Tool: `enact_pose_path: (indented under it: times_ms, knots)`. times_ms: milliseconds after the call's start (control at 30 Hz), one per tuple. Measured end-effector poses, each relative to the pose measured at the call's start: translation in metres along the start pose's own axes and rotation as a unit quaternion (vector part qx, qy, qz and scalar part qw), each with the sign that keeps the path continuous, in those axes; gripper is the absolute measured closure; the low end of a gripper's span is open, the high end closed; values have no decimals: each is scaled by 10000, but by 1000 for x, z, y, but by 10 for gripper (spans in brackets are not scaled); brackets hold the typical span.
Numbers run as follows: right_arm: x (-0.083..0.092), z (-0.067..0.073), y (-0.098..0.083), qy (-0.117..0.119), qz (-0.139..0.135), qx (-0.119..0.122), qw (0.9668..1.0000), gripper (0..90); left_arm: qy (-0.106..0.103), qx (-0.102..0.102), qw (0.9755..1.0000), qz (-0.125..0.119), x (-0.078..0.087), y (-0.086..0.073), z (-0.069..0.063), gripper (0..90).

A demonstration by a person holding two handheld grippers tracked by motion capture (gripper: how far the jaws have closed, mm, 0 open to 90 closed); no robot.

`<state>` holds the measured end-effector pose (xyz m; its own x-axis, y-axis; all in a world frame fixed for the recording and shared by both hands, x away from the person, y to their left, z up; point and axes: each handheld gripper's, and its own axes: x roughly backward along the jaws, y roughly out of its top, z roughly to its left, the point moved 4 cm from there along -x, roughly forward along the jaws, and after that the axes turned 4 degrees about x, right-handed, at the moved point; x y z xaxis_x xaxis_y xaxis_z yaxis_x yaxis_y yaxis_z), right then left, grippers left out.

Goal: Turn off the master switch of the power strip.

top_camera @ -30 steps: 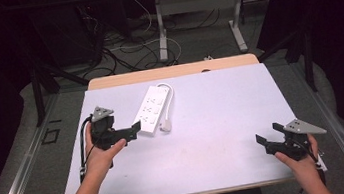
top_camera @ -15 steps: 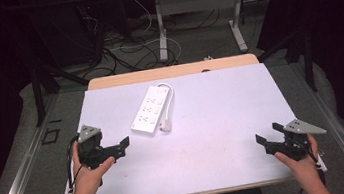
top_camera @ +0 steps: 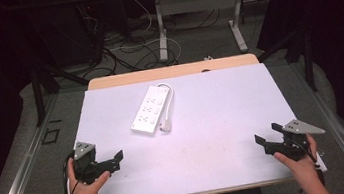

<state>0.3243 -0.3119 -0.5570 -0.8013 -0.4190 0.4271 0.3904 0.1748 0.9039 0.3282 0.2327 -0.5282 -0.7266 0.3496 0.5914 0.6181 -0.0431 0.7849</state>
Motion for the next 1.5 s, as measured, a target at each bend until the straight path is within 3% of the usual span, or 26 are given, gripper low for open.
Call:
enact_pose_path:
  times_ms: [333, 533, 833, 900, 1133, 1300, 1500]
  knots:
    - [-1, -2, -1, -64, -23, 40, 10000, 180, 287, 63, 9996, 38, -6, -18, 15, 3]
    - [0, -4, -3, -55, 122, 30, 9999, 181, 490, 42, 9987, 144, -11, -24, 22, 3]
    - [-5, -7, -3, -110, 11, 8, 9999, 181, 528, 120, 9981, 278, -13, -32, 27, 3]
    - [-4, -7, -3, -97, 114, 63, 9999, 181, 528, 149, 9982, 251, -14, -32, 28, 3]
    - [-6, -6, -4, -44, 38, 38, 10000, 181, 501, 155, 9986, 113, -11, -26, 29, 4]
    - [-6, -6, -4, -71, 110, -35, 9999, 181, 501, 143, 9985, 149, -12, -27, 28, 5]
    - [-7, -8, -5, -51, 111, 70, 9999, 181, 516, 153, 9984, 171, -11, -28, 29, 5]
